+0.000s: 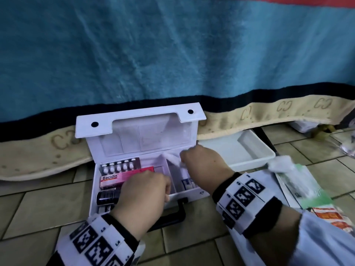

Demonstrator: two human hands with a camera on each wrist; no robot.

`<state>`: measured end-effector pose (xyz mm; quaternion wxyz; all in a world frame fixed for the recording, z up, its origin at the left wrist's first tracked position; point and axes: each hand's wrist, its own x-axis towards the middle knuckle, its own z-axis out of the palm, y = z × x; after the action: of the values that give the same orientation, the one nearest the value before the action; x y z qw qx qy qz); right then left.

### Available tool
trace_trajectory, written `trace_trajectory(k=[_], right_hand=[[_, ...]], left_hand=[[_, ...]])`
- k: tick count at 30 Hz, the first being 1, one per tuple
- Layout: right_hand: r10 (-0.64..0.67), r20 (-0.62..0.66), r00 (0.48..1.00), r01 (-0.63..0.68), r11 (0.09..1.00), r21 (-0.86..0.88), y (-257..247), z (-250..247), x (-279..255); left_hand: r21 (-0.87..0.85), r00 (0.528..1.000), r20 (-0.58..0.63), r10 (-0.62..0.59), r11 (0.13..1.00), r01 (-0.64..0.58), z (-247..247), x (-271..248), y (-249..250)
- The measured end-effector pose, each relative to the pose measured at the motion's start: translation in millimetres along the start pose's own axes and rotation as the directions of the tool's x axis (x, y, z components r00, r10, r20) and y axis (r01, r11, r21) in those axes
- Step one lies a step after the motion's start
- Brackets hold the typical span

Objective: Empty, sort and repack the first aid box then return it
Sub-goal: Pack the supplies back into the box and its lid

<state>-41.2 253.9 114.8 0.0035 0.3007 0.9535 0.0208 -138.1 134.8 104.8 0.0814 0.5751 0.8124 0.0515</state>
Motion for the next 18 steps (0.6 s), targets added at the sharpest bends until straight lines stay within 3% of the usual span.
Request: trace_trajectory(k=[2, 7, 18], right_hand=[[0.013, 0.052, 0.999, -0.014, 1.000, 0.004, -0.7, 7.8, -2.2], [0.097, 0.016, 0.995, -0.097, 0.995, 0.022, -4.6, 9.4, -5.8], [-0.009, 0.094, 0.996, 0.012, 1.000, -0.023, -5.4, 10.8, -2.6]], left_hand=[[-0.006, 1.000, 0.001, -0.003, 1.000, 0.003, -0.4, 0.3, 0.0], [-0.003, 1.000, 0.009, -0.015, 1.000, 0.015, -0.5, 0.5, -1.2], [-0.015, 1.000, -0.021, -0.020, 1.000, 0.019, 1.0, 0.5, -1.0]])
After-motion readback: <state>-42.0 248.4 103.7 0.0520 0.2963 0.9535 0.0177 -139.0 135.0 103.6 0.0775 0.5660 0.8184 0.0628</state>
